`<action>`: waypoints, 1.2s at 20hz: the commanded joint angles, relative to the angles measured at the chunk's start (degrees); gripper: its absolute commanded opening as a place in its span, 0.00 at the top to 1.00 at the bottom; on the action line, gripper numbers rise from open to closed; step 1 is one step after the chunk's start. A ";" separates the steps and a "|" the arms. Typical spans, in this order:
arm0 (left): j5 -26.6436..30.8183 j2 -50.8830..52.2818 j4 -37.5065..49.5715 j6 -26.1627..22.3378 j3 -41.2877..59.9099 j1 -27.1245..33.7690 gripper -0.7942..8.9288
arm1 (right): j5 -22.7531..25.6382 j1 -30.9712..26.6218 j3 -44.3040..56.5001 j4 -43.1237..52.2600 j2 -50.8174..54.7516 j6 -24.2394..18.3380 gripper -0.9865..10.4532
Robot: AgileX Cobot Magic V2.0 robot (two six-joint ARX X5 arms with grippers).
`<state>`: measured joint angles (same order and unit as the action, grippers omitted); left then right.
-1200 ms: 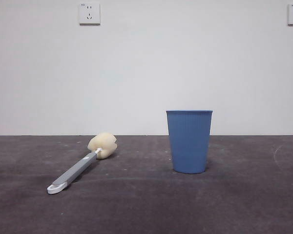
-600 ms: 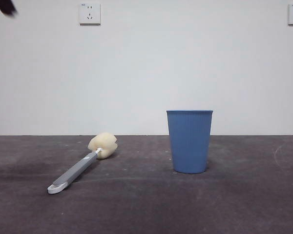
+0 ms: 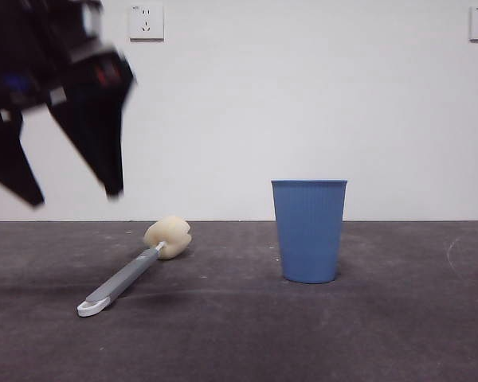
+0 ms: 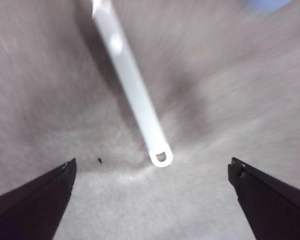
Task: Pick up the cup brush,pick up the cup,insert the brush into the cup,clean the cup,put the cup brush back,put the cup back to the fixed position on the table
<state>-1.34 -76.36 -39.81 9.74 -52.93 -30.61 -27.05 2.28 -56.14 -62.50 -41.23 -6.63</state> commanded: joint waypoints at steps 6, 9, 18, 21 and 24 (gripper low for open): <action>1.38 -12.87 7.98 4.31 -0.07 -1.20 0.31 | -0.09 0.13 -0.04 0.74 -0.02 0.39 0.42; 4.07 -14.95 9.29 5.84 -0.07 -2.19 0.31 | -0.07 0.13 -0.04 0.76 -0.02 0.42 0.42; 8.59 -17.18 11.02 10.08 -0.04 -4.44 0.31 | -0.07 0.13 -0.04 1.18 -0.02 0.81 0.42; 8.83 -17.20 11.65 10.43 -0.04 -5.35 0.35 | -0.07 0.13 -0.04 1.20 -0.02 0.81 0.42; 8.59 -17.20 11.45 10.64 -0.04 -5.42 0.60 | -0.07 0.13 -0.04 1.18 -0.02 0.85 0.42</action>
<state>7.14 -93.30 -28.40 19.66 -52.95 -35.81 -27.03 2.28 -56.14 -61.69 -41.23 -6.24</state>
